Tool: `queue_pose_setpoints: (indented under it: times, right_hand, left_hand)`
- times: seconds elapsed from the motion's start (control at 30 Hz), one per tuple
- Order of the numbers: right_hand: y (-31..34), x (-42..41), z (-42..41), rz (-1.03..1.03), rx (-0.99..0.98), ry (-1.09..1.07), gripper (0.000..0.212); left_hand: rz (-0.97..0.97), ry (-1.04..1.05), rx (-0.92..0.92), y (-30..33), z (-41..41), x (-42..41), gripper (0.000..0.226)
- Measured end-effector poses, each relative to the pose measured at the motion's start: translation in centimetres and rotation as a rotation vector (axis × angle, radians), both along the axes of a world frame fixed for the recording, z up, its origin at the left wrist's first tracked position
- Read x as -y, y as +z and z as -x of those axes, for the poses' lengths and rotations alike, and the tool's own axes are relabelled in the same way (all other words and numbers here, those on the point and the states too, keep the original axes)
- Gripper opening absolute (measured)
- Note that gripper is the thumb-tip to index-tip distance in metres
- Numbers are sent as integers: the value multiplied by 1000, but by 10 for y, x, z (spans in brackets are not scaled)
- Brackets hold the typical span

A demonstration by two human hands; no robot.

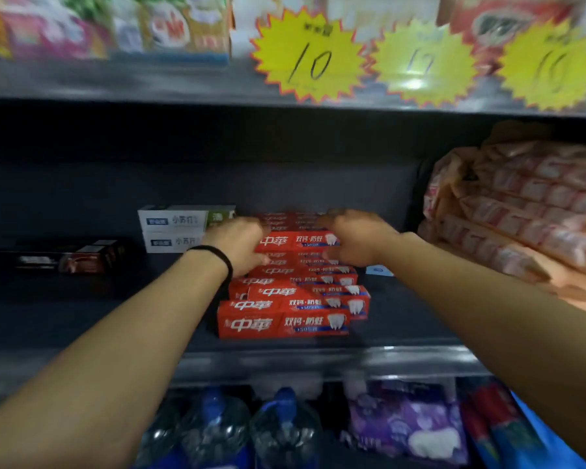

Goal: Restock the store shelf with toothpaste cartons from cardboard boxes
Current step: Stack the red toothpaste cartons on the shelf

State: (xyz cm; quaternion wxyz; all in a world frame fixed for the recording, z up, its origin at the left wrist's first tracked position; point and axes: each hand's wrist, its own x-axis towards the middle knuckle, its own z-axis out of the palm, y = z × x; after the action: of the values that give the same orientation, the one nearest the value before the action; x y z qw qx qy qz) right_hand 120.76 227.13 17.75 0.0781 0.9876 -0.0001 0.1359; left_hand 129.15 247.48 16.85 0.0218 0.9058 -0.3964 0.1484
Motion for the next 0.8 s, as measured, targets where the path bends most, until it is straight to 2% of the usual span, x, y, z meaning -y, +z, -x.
queue_pose_setpoints:
  times: [0.17,0.43,0.53,0.63,0.8]
  right_hand:
    - [-5,-44,69,22,-4,10,65]
    - [-60,-103,183,-30,-13,58,74]
    - [-99,-119,223,-84,-76,70,75]
    - [-156,-132,252,-119,-175,61,73]
    - [-235,-143,265,-167,-275,75,73]
  left_hand:
    - [-69,-24,48,0,81,-39,51]
    - [-108,-43,-39,-49,191,-86,51]
    - [-124,-57,-109,-89,226,-101,46]
    - [-209,-54,-188,-144,251,-115,50]
    - [-309,-43,-357,-232,261,-130,55]
